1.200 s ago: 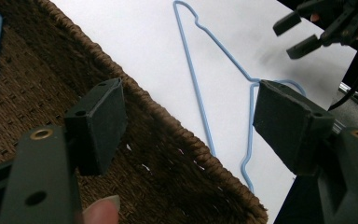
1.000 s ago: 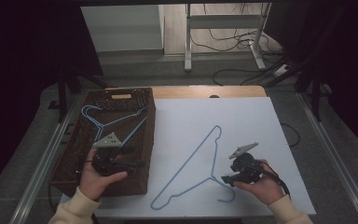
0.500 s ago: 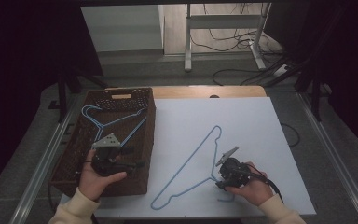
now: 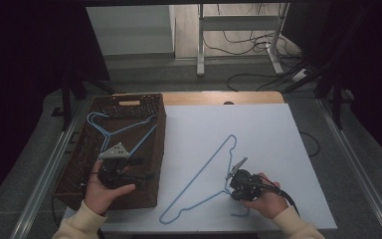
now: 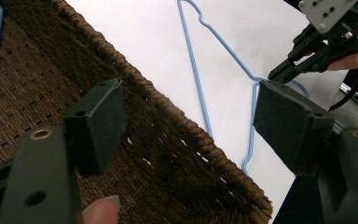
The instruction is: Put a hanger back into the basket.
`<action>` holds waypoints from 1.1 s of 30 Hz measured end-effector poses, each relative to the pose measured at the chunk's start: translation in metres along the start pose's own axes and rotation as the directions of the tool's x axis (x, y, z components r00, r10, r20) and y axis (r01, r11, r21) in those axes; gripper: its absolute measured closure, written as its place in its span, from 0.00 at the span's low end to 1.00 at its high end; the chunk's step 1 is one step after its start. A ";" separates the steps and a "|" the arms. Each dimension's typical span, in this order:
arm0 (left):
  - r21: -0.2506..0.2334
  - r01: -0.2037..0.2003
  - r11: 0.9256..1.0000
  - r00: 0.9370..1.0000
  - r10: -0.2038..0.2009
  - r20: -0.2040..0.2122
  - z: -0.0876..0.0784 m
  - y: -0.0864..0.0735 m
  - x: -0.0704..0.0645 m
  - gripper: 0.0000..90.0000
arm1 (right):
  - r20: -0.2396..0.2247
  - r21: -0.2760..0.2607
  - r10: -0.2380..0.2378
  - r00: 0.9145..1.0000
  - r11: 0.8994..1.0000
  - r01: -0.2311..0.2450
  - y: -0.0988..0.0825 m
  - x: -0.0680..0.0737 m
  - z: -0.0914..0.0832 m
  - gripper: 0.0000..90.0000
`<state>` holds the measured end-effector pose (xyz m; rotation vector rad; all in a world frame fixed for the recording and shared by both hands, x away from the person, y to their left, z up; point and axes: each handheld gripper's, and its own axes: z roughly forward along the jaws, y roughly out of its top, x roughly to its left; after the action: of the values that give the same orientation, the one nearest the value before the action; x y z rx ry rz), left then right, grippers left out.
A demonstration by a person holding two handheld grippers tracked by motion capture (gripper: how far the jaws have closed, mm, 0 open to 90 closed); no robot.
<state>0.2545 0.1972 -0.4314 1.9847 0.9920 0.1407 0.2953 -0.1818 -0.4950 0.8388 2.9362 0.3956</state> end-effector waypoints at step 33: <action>0.204 -0.203 0.958 0.971 0.170 0.165 0.094 0.017 -0.083 0.33 | -0.038 -0.051 0.034 0.999 0.998 -0.036 0.005 -0.001 -0.025 0.96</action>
<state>0.2508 0.0726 -0.4538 2.2559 0.7504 -0.0123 0.2955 -0.1843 -0.4700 0.8874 2.9350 0.4922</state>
